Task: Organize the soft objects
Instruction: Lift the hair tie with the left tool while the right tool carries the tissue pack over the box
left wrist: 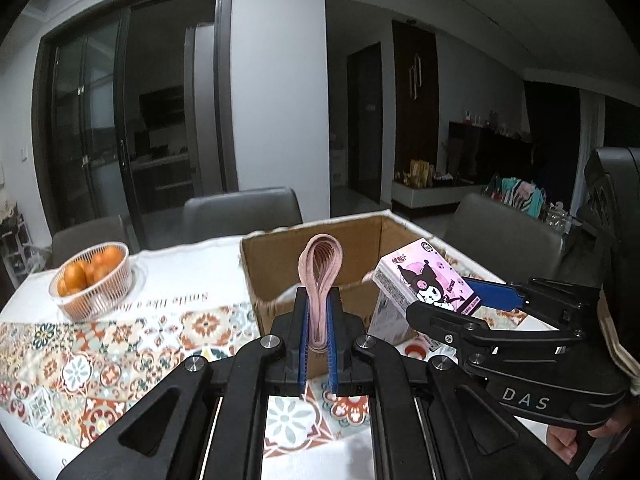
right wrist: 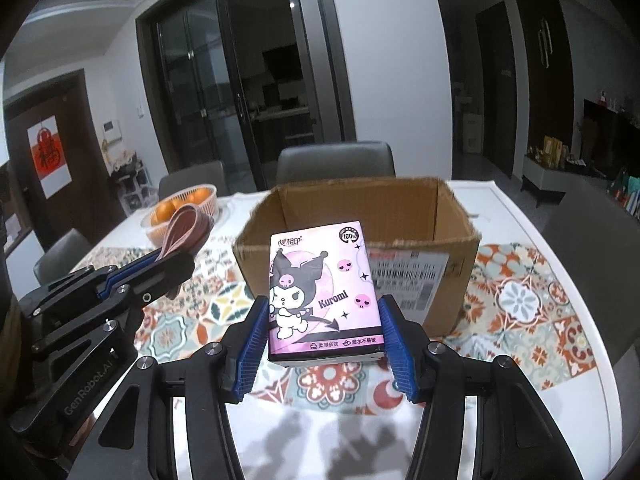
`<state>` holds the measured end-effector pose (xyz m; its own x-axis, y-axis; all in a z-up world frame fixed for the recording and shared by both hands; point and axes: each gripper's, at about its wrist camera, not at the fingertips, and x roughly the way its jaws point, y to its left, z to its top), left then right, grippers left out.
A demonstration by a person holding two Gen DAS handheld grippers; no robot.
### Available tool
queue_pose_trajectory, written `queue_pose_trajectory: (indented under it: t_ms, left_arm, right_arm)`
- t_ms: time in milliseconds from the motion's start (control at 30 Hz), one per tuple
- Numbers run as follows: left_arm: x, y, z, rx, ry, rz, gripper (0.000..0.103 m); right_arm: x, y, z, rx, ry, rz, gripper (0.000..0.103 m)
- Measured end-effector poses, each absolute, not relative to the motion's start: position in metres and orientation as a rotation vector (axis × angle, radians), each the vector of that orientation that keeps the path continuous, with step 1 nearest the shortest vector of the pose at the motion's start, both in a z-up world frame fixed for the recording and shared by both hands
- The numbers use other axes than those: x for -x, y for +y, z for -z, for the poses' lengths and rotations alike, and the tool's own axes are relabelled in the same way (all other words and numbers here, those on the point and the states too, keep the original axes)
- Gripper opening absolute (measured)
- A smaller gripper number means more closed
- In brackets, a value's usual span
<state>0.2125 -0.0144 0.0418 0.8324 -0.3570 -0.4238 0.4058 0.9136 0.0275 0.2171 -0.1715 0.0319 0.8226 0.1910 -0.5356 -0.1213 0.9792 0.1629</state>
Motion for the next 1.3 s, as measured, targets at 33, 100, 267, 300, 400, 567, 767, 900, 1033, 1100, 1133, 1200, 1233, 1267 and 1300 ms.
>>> queue_pose_trajectory:
  t_ms: [33,100,267,300,400,567,767,900,1033,1100,1133,1200,1233,1267,1300]
  left_arm:
    - [-0.212,-0.015,-0.044,-0.12,0.417,0.405,0.009]
    - [-0.213,-0.016,-0.05,-0.121,0.398,0.406,0.009]
    - [-0.218,-0.017,-0.061,-0.111,0.361,0.411,0.009]
    - [-0.22,-0.018,-0.063,-0.11,0.353,0.412,0.009]
    - [-0.223,-0.019,-0.068,-0.108,0.34,0.414,0.009]
    - [-0.23,-0.021,-0.072,-0.105,0.323,0.414,0.009]
    - [-0.246,-0.024,-0.072,-0.104,0.319,0.41,0.009]
    - [-0.254,-0.029,-0.07,-0.107,0.321,0.405,0.009]
    - [-0.268,-0.033,-0.067,-0.111,0.329,0.403,0.009]
    - [-0.275,-0.036,-0.065,-0.112,0.335,0.399,0.009]
    - [-0.279,-0.037,-0.064,-0.112,0.338,0.398,0.009]
    - [-0.285,-0.042,-0.062,-0.113,0.345,0.397,0.009]
    - [-0.289,-0.043,-0.061,-0.113,0.349,0.397,0.009]
    - [-0.292,-0.045,-0.059,-0.114,0.354,0.398,0.009]
    - [-0.296,-0.046,-0.057,-0.115,0.36,0.398,0.009]
  right_arm:
    - [-0.216,-0.171,-0.035,-0.122,0.573,-0.165,0.056]
    - [-0.215,-0.172,-0.041,-0.121,0.555,-0.161,0.056]
    - [-0.213,-0.174,-0.055,-0.119,0.506,-0.151,0.056]
    - [-0.213,-0.174,-0.059,-0.117,0.495,-0.151,0.056]
    - [-0.214,-0.176,-0.066,-0.116,0.472,-0.146,0.056]
    - [-0.216,-0.178,-0.073,-0.116,0.44,-0.137,0.056]
    - [-0.224,-0.18,-0.08,-0.104,0.41,-0.129,0.056]
    - [-0.235,-0.182,-0.083,-0.094,0.396,-0.123,0.056]
    - [-0.248,-0.186,-0.083,-0.09,0.393,-0.119,0.056]
    - [-0.254,-0.187,-0.081,-0.088,0.397,-0.12,0.056]
    - [-0.257,-0.189,-0.08,-0.088,0.4,-0.12,0.056]
    - [-0.264,-0.191,-0.078,-0.089,0.408,-0.12,0.056]
    - [-0.268,-0.192,-0.076,-0.091,0.413,-0.122,0.056]
    - [-0.271,-0.192,-0.075,-0.093,0.418,-0.122,0.056]
    - [-0.273,-0.192,-0.073,-0.095,0.423,-0.122,0.056]
